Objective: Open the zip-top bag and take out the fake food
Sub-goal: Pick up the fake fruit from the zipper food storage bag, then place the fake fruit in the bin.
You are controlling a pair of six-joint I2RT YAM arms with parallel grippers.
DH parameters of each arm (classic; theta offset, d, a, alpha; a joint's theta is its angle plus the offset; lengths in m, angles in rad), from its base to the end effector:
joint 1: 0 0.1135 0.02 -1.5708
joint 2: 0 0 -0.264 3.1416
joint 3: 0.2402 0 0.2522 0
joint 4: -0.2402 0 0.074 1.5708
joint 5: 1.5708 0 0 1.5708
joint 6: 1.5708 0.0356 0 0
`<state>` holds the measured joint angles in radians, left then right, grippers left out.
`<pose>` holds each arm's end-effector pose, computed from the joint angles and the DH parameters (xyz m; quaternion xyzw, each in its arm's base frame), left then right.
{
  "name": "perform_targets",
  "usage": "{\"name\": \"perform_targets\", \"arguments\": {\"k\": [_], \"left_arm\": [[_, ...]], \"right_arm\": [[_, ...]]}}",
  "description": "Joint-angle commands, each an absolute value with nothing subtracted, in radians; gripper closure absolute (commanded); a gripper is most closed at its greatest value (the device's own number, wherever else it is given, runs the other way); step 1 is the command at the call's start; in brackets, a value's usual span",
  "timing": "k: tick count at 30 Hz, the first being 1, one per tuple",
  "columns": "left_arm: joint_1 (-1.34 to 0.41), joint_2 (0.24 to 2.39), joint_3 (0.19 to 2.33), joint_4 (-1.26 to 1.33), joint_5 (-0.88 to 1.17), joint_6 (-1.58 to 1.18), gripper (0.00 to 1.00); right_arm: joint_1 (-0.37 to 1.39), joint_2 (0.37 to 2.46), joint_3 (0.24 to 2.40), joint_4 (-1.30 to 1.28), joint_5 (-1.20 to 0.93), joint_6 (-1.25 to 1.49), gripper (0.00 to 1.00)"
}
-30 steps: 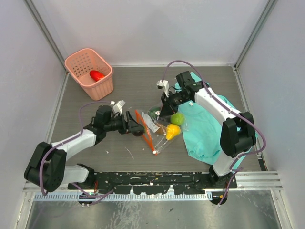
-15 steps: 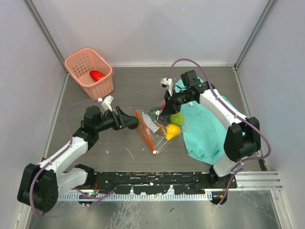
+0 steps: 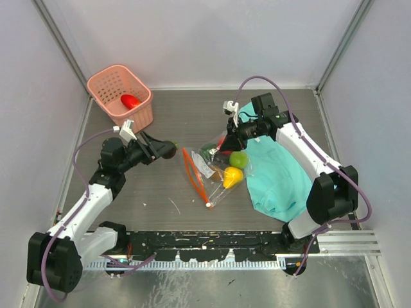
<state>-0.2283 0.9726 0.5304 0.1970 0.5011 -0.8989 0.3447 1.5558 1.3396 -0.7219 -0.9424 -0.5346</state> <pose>0.2109 -0.0666 0.2555 -0.1072 0.7713 -0.4837 0.3995 0.2955 0.1367 0.3070 -0.4882 0.7062 0.4032 0.3169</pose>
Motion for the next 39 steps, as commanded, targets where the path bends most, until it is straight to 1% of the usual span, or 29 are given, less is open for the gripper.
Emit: {"name": "perform_targets", "arguments": {"k": [1, 6, 11, 17, 22, 27, 39], "left_arm": [[-0.198, 0.982, 0.612, 0.248, 0.501, -0.972, 1.0], [-0.17, 1.006, 0.635, 0.256, 0.495, -1.01, 1.0], [-0.13, 1.028, 0.7, 0.203, 0.478, -1.036, 1.0], [-0.109, 1.051, 0.79, 0.076, 0.346, -1.029, 1.0], [-0.096, 1.077, 0.885, -0.065, 0.184, -1.004, 1.0], [-0.078, 1.128, 0.981, -0.121, 0.066, -0.957, 1.0], [-0.029, 1.29, 1.179, -0.165, -0.017, -0.961, 1.0]], "right_arm": [[0.337, 1.504, 1.335, -0.681, -0.996, -0.535, 0.79], [0.316, 1.491, 1.329, -0.68, -1.005, -0.538, 0.79], [0.31, 1.488, 1.326, -0.676, -1.015, -0.538, 0.79], [0.301, 1.487, 1.322, -0.676, -1.017, -0.542, 0.79], [0.301, 1.493, 1.322, -0.678, -1.023, -0.543, 0.79], [0.3, 1.49, 1.319, -0.678, -1.014, -0.549, 0.79], [0.295, 1.497, 1.318, -0.681, -1.009, -0.557, 0.79]]}}
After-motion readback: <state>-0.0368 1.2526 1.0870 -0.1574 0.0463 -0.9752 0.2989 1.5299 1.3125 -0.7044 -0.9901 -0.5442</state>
